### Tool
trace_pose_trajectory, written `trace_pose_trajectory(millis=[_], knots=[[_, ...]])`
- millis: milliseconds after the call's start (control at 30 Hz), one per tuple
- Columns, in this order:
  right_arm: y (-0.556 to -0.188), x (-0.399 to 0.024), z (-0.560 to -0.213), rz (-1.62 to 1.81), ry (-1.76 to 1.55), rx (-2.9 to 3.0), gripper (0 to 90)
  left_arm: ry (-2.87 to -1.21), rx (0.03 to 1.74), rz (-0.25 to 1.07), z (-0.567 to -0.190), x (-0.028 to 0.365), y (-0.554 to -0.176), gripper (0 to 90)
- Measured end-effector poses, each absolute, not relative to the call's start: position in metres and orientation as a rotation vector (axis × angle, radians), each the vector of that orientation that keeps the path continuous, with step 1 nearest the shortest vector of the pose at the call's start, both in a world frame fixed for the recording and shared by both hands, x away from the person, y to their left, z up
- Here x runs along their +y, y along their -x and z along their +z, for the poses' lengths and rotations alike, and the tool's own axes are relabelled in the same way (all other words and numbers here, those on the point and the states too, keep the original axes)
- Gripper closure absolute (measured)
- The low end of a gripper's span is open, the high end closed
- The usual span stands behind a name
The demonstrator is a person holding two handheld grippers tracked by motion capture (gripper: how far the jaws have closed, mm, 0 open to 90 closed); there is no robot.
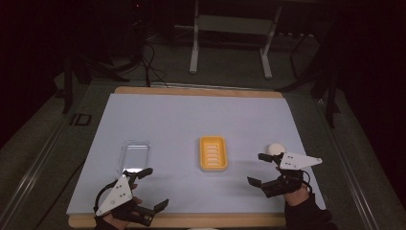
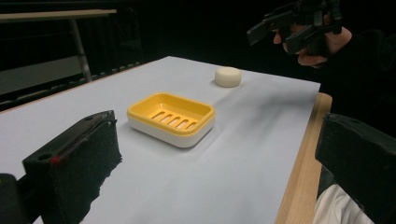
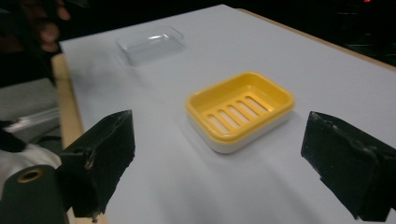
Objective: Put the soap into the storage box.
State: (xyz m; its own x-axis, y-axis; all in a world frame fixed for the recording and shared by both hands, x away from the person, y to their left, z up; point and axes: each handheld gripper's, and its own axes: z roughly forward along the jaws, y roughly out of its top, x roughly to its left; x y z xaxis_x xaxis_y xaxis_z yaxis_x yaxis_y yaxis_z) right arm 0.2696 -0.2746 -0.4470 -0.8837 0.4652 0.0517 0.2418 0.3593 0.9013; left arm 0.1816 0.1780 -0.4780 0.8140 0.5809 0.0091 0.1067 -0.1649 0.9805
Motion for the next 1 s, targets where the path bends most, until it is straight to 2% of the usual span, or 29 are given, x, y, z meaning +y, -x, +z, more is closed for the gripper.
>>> trace_pose_trajectory(millis=[167, 200, 567, 1000], knots=[[-0.269, -0.272, -0.448, 1.529, -0.621, 2.408, 9.8, -1.711, 0.541, 0.459, -0.478, 0.178, -0.182, 0.1], [-0.270, -0.271, -0.446, 1.515, -0.607, 2.412, 13.2, -1.709, 0.542, 0.461, -0.478, 0.179, -0.181, 0.1], [-0.275, -0.265, -0.435, 1.445, -0.509, 2.586, 10.3, -1.711, 0.549, 0.473, -0.478, 0.181, -0.181, 0.1], [-0.280, -0.264, -0.434, 1.075, -0.434, 2.753, 9.5, -1.733, 0.549, 0.474, -0.480, 0.180, -0.181, 0.1]])
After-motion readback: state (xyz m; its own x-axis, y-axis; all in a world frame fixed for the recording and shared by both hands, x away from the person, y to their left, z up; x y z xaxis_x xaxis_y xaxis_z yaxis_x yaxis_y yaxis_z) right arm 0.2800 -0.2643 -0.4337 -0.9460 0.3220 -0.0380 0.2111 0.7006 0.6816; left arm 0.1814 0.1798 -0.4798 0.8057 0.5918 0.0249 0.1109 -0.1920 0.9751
